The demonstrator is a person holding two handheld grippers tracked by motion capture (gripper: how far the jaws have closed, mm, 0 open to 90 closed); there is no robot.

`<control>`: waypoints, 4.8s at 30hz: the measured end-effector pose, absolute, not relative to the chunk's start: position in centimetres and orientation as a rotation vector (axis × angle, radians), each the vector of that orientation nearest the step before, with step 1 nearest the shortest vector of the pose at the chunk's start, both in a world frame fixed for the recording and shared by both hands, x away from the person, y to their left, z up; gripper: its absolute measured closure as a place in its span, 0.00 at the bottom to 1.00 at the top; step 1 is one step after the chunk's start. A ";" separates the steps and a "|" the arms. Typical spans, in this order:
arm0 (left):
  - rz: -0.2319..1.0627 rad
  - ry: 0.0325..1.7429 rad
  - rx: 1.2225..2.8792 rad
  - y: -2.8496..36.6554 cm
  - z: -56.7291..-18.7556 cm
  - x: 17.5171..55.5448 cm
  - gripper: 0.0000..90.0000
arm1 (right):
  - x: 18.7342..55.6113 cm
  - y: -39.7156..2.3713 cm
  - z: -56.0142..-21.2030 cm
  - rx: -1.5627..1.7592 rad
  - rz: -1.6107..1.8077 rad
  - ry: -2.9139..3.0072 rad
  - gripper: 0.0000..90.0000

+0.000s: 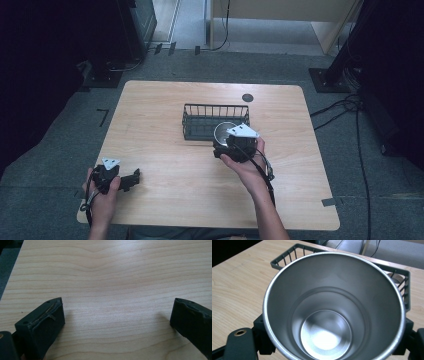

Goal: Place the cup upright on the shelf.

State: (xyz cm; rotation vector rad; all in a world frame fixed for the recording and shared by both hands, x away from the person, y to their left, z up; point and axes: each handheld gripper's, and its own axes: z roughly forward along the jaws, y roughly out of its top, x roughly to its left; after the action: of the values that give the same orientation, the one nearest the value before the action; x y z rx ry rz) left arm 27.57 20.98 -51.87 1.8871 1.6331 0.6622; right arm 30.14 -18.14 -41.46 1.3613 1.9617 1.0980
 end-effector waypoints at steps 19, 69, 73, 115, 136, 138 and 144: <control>0.662 1.633 1.886 21.0 -51.9 27.6 0.00 | 33.5 -18.0 -39.5 1.346 1.100 1.900 0.20; 0.662 1.632 1.888 21.0 -51.9 27.6 0.00 | 42.3 -17.6 -44.2 1.542 0.941 1.939 0.20; 0.662 1.632 1.888 21.0 -51.9 27.6 0.00 | 42.5 -17.6 -44.1 1.540 0.935 1.961 0.20; 0.662 1.632 1.888 21.0 -51.9 27.6 0.00 | 34.6 -24.0 -40.5 1.493 1.070 1.805 0.03; 0.662 1.632 1.889 21.0 -51.9 27.6 0.00 | 30.8 -29.1 -42.0 1.569 1.012 1.716 0.04; 0.662 1.631 1.890 21.0 -51.9 27.6 0.00 | 30.7 -29.4 -42.1 1.579 1.011 1.710 0.04; 0.662 1.631 1.890 21.0 -51.9 27.6 0.00 | 29.5 -31.4 -42.9 1.608 0.975 1.673 0.04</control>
State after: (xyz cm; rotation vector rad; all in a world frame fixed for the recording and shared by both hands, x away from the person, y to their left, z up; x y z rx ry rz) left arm 27.58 20.99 -51.86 1.8896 1.6312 0.6623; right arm 29.53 -31.43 -42.90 1.6076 1.6732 0.9747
